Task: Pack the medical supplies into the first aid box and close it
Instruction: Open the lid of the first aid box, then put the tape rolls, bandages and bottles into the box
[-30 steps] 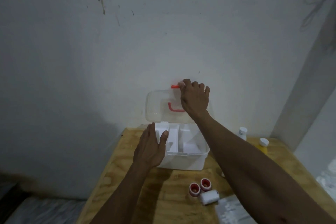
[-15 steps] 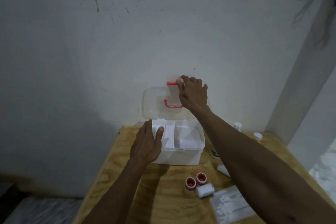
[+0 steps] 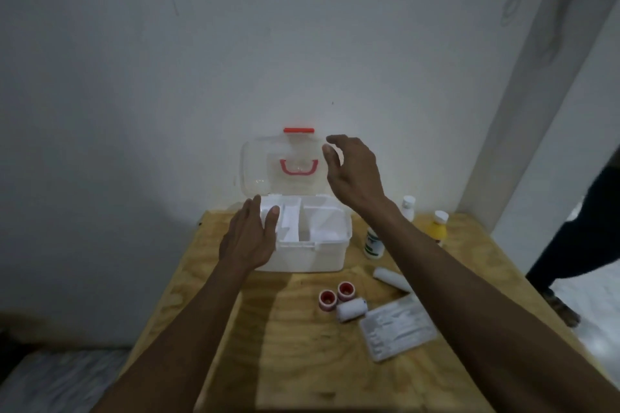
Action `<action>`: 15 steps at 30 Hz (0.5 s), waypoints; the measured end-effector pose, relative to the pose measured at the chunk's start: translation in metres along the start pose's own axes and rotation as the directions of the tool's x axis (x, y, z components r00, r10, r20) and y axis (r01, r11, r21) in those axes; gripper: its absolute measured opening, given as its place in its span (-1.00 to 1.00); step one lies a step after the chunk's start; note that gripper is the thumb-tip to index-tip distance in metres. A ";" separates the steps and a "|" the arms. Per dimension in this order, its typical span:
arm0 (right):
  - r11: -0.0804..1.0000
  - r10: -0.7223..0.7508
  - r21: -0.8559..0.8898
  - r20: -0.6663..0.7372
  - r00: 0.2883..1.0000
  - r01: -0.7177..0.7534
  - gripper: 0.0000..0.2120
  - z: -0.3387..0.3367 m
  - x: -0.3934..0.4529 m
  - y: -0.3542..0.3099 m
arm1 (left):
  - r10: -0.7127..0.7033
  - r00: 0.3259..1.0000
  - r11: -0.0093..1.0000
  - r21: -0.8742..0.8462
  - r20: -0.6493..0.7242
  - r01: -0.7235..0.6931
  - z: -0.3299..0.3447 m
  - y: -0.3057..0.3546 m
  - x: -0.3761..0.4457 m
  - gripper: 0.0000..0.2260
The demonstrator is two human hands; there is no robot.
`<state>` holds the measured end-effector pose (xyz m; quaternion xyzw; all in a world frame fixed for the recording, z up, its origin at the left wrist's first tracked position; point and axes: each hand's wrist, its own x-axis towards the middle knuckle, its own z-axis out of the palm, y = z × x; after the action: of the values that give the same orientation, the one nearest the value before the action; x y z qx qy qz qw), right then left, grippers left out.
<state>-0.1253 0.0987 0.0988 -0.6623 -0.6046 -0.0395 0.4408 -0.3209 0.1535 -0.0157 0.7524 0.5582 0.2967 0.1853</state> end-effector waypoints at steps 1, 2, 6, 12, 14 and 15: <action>1.000 0.004 0.012 0.003 1.000 -0.004 -0.66 -0.005 -0.011 0.000 | 0.004 1.000 1.000 0.010 0.002 -0.004 -0.001 0.002 -0.002 -0.25; 1.000 0.007 0.020 0.000 1.000 -0.007 -0.68 -0.010 -0.023 0.001 | 0.009 1.000 1.000 0.020 0.006 -0.009 -0.001 0.004 -0.003 -0.28; 1.000 0.016 0.005 0.097 0.995 -0.017 -0.78 -0.030 -0.081 0.011 | 0.000 1.000 1.000 0.022 0.029 0.000 -0.001 0.007 -0.004 -0.34; 0.965 0.184 -0.261 0.700 0.690 0.008 -0.43 -0.073 -0.135 0.046 | -0.005 1.000 1.000 0.027 0.013 0.005 0.000 0.005 -0.003 -0.35; 0.935 0.250 -0.347 0.786 0.566 0.068 -0.30 -0.082 -0.143 0.053 | -0.014 1.000 0.999 0.036 0.010 0.013 0.001 0.005 -0.003 -0.36; 0.928 0.267 -0.364 0.804 0.531 0.085 -0.27 -0.084 -0.147 0.055 | -0.014 1.000 0.999 0.042 0.008 0.014 0.001 0.005 -0.003 -0.35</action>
<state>-0.0778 -0.0601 0.0345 -0.6984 -0.6869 0.1981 -0.0329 -0.3169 0.1491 -0.0139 0.7535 0.5688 0.2802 0.1739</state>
